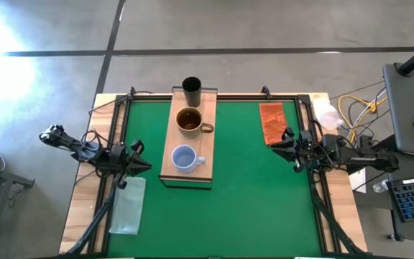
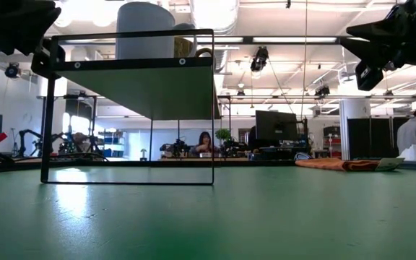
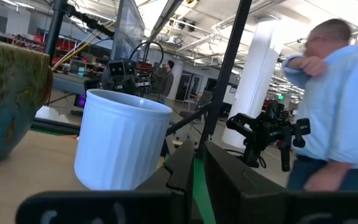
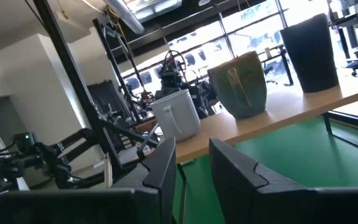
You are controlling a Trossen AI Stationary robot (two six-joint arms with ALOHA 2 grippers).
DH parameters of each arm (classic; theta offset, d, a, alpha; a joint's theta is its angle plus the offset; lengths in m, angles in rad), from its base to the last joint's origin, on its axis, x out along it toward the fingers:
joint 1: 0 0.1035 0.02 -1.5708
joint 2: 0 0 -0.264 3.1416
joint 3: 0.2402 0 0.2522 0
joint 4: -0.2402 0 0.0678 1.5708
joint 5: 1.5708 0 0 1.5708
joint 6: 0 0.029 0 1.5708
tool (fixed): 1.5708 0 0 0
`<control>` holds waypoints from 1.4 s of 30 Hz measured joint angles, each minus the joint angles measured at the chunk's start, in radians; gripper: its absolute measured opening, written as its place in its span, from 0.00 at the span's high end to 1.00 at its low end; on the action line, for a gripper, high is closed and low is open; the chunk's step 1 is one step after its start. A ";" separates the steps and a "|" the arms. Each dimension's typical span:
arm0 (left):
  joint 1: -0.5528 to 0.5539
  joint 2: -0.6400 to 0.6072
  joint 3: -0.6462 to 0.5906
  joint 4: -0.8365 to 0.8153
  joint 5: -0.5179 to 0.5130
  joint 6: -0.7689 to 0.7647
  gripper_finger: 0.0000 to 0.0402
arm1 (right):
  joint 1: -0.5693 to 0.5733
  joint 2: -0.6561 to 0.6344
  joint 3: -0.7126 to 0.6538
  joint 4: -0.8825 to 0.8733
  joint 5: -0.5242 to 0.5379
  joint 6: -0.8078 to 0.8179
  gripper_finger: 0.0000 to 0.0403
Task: Stack small to large cups/mugs on shelf
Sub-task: Return to Home Position
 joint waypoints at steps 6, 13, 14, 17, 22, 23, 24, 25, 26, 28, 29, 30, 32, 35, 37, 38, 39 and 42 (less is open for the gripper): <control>0.000 0.001 0.000 0.000 0.000 0.000 0.94 | 0.000 0.000 0.000 0.000 0.000 0.000 0.79; 0.000 0.005 -0.001 0.000 0.000 0.000 0.94 | 0.000 0.000 0.000 0.000 0.001 0.000 0.80; 0.000 0.005 -0.001 0.000 0.000 0.000 0.94 | 0.000 0.000 0.000 0.000 0.001 0.000 0.80; 0.000 0.005 -0.001 0.000 0.000 0.000 0.94 | 0.000 0.000 0.000 0.000 0.001 0.000 0.79; 0.000 0.005 -0.001 0.000 0.000 0.000 0.94 | 0.000 0.000 0.000 0.000 0.001 0.000 0.79; 0.000 0.005 -0.001 0.000 0.000 0.000 0.94 | 0.000 0.000 0.000 0.000 0.000 0.000 0.79; 0.000 0.005 -0.001 0.000 0.000 0.000 0.94 | 0.000 0.000 0.000 0.000 0.001 0.000 0.79; 0.000 0.005 -0.001 0.000 0.000 0.000 0.94 | 0.000 0.000 0.000 0.000 0.001 0.000 0.79; 0.000 0.005 -0.001 0.000 0.000 0.000 0.94 | 0.000 0.000 0.000 0.000 0.000 0.000 0.79; 0.000 0.005 -0.001 0.000 0.000 0.000 0.94 | 0.000 0.000 0.000 0.000 0.000 0.000 0.80; 0.000 0.005 -0.001 0.000 0.000 0.000 0.94 | 0.000 0.000 0.000 0.000 0.000 0.000 0.80; 0.000 0.006 -0.001 0.000 0.000 0.000 0.94 | 0.000 0.000 0.000 0.000 0.001 0.000 0.81; 0.000 0.006 -0.001 -0.001 0.000 0.000 0.94 | 0.000 0.000 0.001 0.000 0.000 0.000 0.81; 0.000 0.006 -0.001 0.000 0.000 0.000 0.94 | 0.000 0.000 0.001 0.000 0.000 0.000 0.80; 0.000 0.006 -0.001 0.000 0.000 0.000 0.94 | 0.000 0.000 0.001 0.000 0.000 0.000 0.80; 0.000 0.006 -0.001 0.000 0.000 0.000 0.94 | 0.000 0.000 0.001 0.000 0.000 0.000 0.79; 0.000 0.007 -0.001 0.000 0.000 0.000 0.94 | 0.000 0.000 0.001 0.000 0.000 0.000 0.79; 0.000 0.007 -0.001 0.000 0.000 0.000 0.94 | 0.000 0.000 0.001 0.000 0.000 0.000 0.79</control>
